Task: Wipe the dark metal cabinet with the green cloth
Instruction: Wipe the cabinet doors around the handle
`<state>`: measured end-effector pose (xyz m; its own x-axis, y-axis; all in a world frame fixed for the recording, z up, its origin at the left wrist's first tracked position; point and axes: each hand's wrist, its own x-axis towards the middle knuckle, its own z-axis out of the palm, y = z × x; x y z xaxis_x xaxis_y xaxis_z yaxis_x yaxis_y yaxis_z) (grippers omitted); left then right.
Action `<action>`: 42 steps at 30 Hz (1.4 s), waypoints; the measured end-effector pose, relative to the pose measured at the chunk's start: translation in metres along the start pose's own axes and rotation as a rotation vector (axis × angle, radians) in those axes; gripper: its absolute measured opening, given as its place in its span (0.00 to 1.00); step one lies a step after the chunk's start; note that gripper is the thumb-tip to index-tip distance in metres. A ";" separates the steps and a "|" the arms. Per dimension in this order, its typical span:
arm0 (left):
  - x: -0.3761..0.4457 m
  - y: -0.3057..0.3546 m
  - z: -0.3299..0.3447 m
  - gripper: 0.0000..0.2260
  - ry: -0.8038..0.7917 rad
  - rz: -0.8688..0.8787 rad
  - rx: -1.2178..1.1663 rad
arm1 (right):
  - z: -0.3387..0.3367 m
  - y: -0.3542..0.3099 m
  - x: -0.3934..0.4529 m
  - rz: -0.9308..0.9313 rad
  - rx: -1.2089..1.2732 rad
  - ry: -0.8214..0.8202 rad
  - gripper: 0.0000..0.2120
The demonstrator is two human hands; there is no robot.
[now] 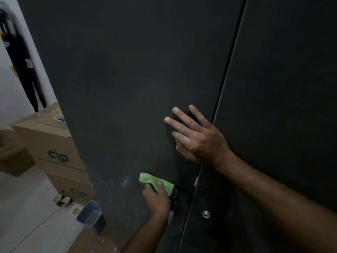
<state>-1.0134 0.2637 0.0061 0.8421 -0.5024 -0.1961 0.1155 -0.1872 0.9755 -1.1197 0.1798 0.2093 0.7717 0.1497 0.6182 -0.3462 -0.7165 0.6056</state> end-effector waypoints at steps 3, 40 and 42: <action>0.019 0.003 -0.001 0.16 0.072 -0.217 -0.102 | -0.002 0.001 0.000 -0.008 -0.003 -0.002 0.11; -0.139 0.057 0.094 0.21 0.108 0.206 -0.085 | -0.112 0.069 -0.206 -0.086 0.133 -0.251 0.14; -0.161 0.039 0.108 0.17 0.065 0.329 -0.047 | -0.114 0.074 -0.224 -0.095 0.134 -0.276 0.15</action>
<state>-1.2015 0.2456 0.0654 0.8700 -0.4742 0.1351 -0.1452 0.0156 0.9893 -1.3791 0.1713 0.1729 0.9193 0.0429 0.3912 -0.2061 -0.7943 0.5715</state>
